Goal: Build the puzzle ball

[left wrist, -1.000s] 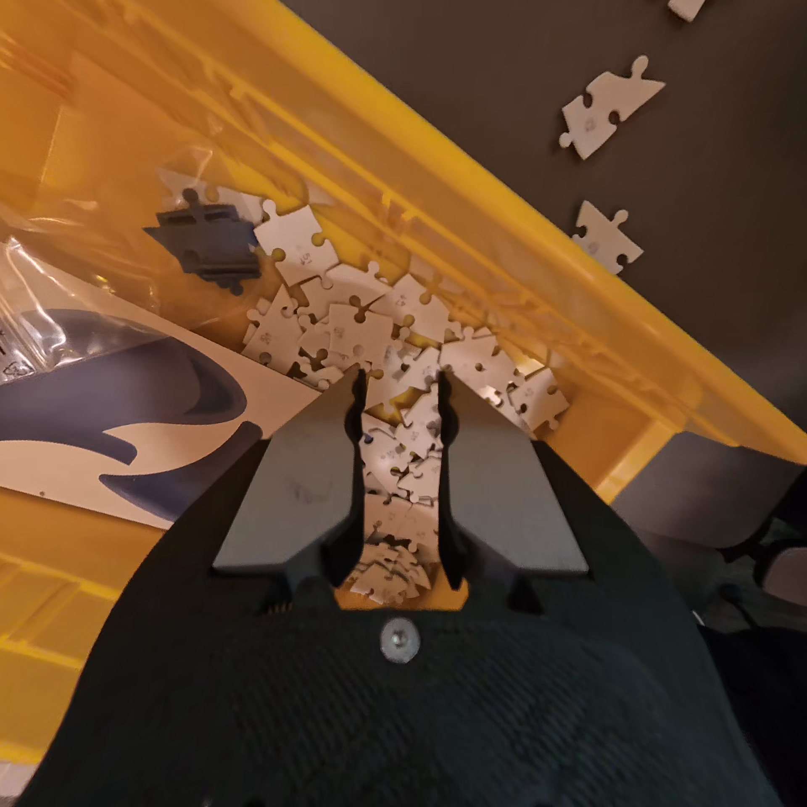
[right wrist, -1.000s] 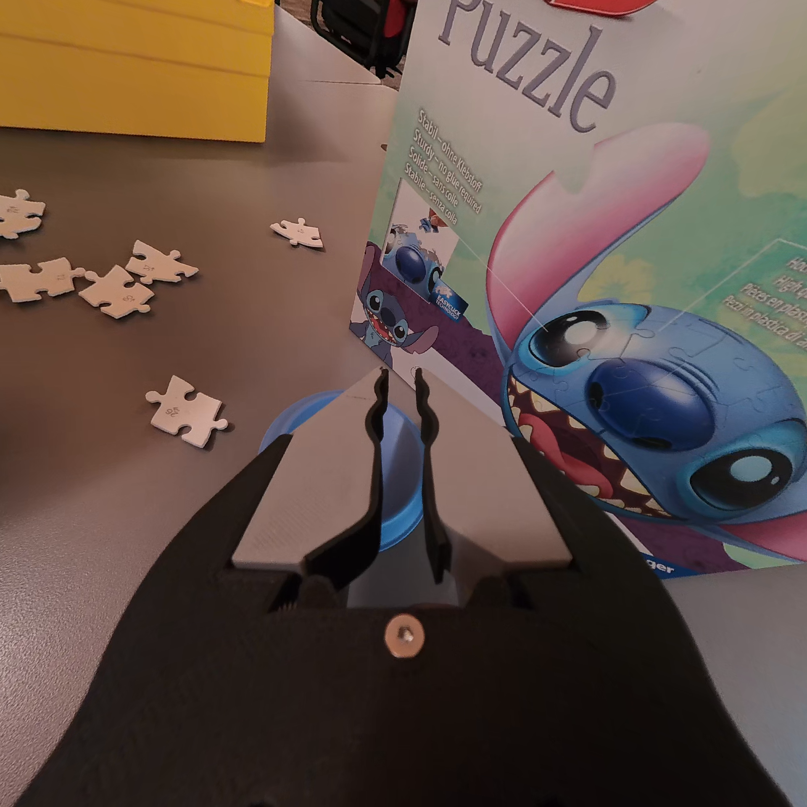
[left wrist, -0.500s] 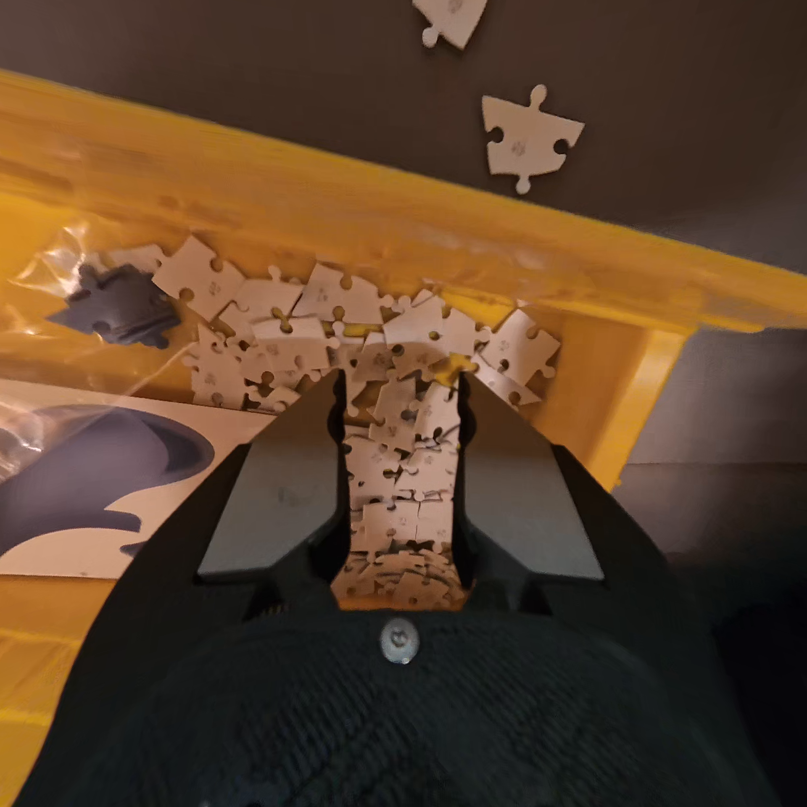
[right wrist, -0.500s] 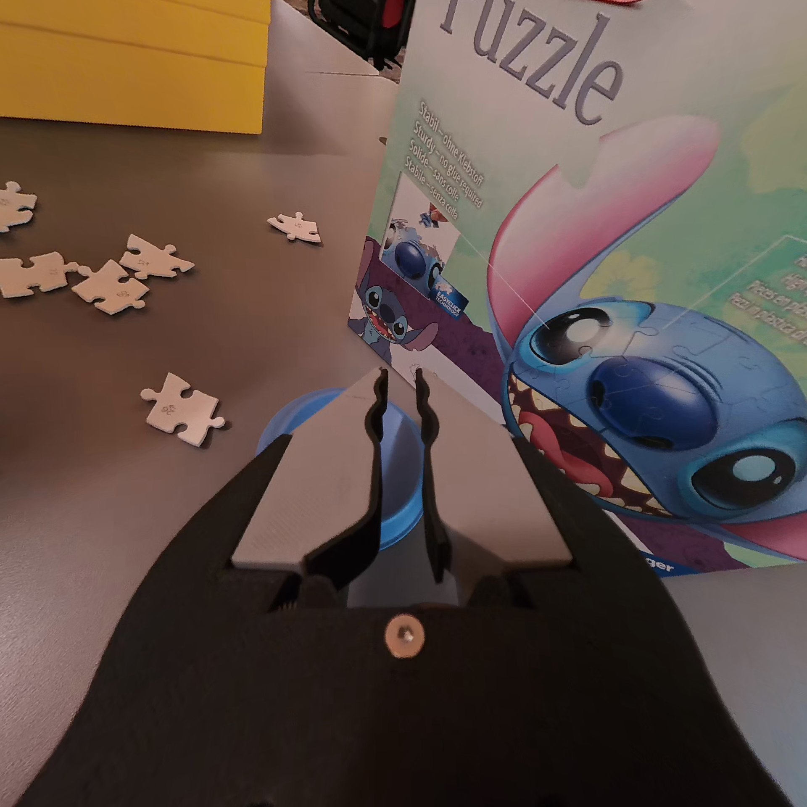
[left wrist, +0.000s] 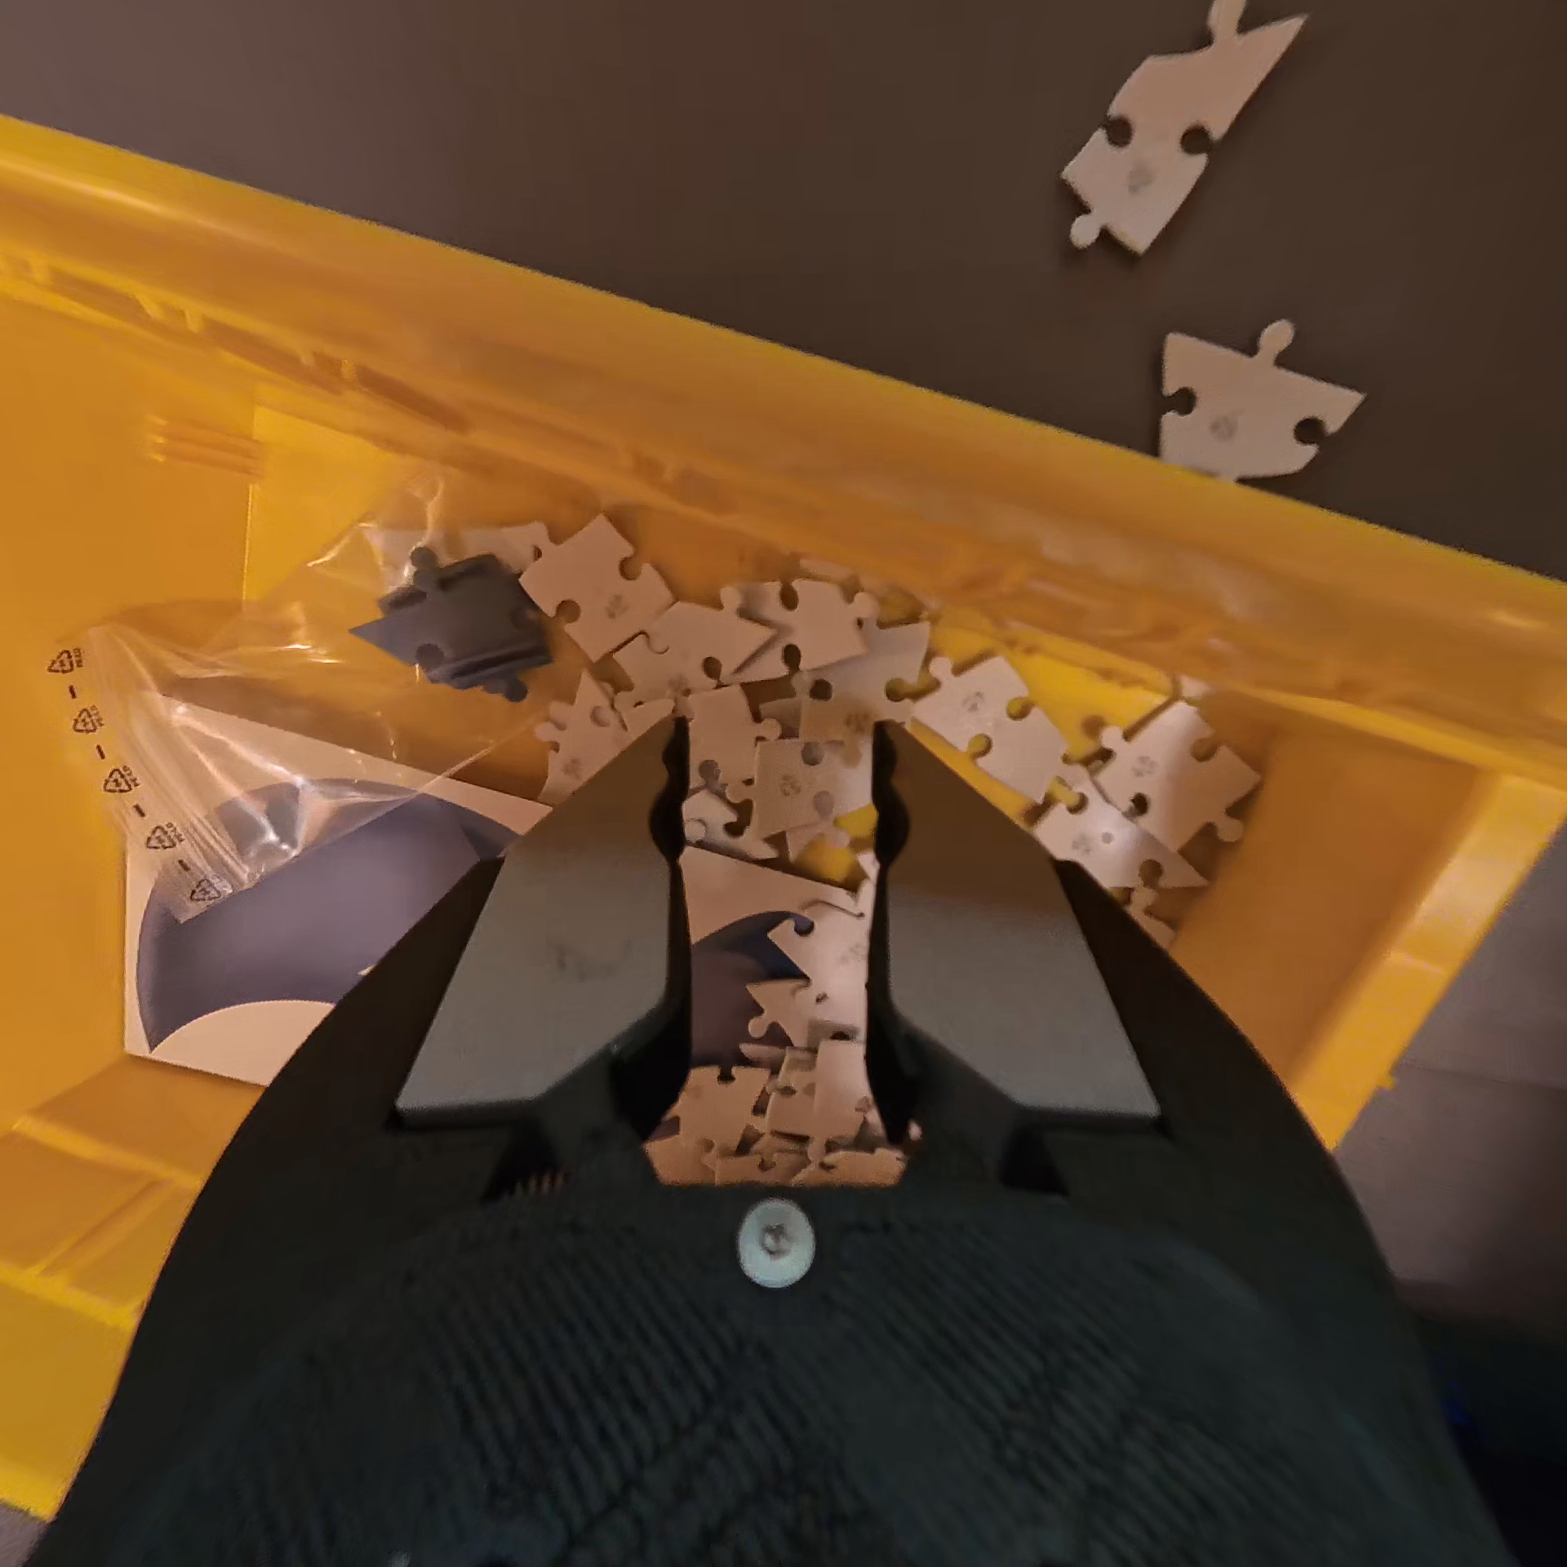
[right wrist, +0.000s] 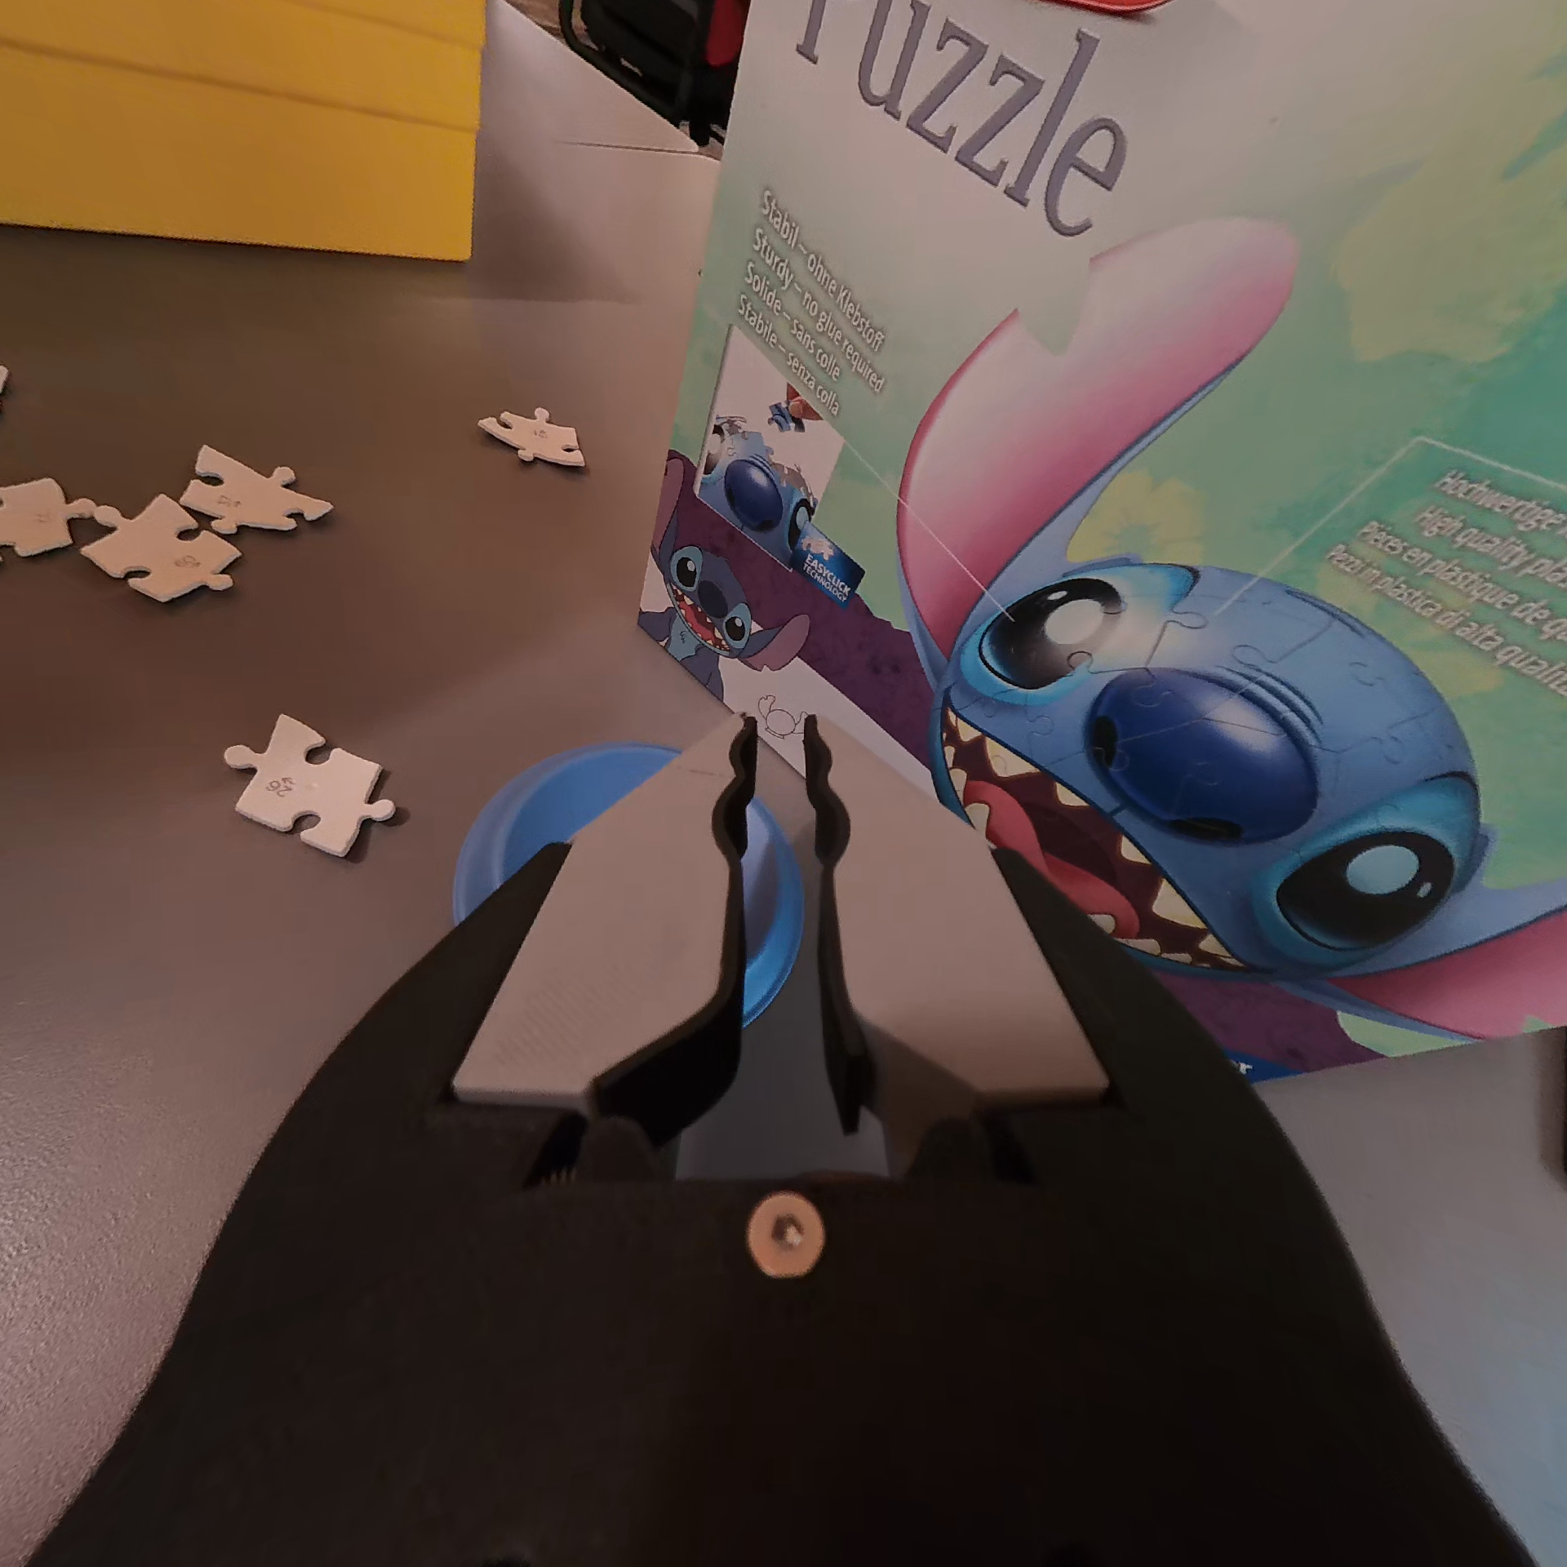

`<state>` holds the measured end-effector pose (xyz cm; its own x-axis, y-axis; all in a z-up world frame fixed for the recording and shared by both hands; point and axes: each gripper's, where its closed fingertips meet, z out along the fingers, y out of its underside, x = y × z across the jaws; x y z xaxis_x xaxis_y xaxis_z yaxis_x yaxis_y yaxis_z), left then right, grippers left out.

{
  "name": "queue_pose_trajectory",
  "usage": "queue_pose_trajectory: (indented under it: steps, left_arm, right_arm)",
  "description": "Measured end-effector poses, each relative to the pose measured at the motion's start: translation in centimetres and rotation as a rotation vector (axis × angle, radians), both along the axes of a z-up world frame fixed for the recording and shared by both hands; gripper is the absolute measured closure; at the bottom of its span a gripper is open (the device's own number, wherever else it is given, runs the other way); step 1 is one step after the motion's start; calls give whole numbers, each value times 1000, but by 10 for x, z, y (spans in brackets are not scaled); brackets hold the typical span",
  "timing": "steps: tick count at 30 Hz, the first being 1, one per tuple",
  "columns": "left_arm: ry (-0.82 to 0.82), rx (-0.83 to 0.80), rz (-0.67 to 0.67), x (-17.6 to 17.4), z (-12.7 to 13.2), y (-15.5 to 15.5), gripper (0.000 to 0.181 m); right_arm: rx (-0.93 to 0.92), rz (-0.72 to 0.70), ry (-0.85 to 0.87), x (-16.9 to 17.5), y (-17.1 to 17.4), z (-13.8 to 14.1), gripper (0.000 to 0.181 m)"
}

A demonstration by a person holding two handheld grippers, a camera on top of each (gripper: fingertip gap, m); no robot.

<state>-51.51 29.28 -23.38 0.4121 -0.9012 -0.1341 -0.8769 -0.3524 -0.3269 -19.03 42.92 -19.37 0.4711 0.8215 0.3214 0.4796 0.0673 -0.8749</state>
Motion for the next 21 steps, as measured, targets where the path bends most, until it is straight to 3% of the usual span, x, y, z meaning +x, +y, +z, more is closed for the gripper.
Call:
queue_pose_trajectory:
  steps: [12,21]
  left_arm:
    - [38,26,10,-24,18,-10,142]
    - [101,-162,-77,-28,0,-48,141]
  right_arm:
    - [-5,-7,-3,0,1,-1,173]
    - [-7,-2,-7,0,0,-2,173]
